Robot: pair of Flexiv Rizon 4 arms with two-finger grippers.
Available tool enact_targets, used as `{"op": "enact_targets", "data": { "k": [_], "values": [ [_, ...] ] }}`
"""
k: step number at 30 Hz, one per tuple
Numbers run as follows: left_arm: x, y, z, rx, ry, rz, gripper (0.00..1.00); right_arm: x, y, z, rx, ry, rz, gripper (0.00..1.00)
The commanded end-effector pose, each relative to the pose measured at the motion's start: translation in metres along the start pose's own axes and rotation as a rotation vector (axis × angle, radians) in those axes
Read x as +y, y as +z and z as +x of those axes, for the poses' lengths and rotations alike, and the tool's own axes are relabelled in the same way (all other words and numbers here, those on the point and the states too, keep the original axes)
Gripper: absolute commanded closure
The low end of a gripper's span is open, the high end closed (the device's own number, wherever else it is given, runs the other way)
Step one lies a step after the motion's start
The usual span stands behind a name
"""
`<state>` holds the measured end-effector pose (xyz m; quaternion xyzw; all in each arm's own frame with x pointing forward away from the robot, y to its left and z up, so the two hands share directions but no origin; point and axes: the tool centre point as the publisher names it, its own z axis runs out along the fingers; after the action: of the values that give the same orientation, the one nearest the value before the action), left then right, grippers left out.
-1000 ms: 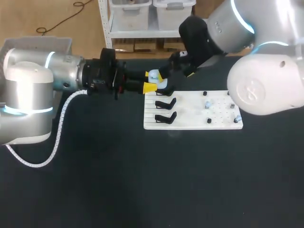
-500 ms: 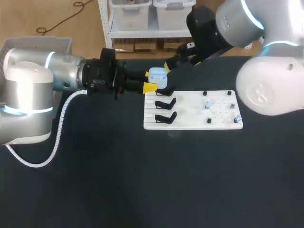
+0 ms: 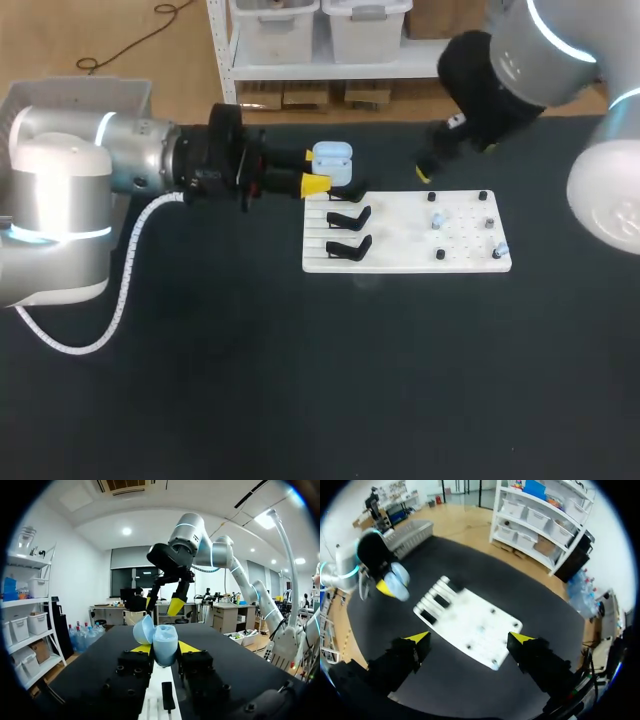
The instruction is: Pick up each earbud case from the left stands, insert the matching earbuds, close the lid, and place the case in the box.
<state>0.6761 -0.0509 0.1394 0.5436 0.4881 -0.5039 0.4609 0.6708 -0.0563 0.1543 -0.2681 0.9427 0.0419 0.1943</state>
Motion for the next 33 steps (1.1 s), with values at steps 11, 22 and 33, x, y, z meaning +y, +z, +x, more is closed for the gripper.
{"op": "enact_targets", "data": {
  "k": [11, 22, 33],
  "values": [
    [0.001, 0.0, -0.001, -0.013, 0.006, 0.004, 1.0, -0.028, 0.025, 0.066, 0.223, 0.038, 0.086, 0.18],
    [0.001, 0.0, -0.001, -0.013, 0.006, 0.004, 1.0, -0.036, 0.042, 0.101, 0.312, 0.036, 0.083, 0.16],
    [0.001, 0.0, -0.001, -0.013, 0.006, 0.004, 1.0, -0.032, 0.061, 0.113, 0.355, -0.007, 0.057, 0.29]
  ]
}}
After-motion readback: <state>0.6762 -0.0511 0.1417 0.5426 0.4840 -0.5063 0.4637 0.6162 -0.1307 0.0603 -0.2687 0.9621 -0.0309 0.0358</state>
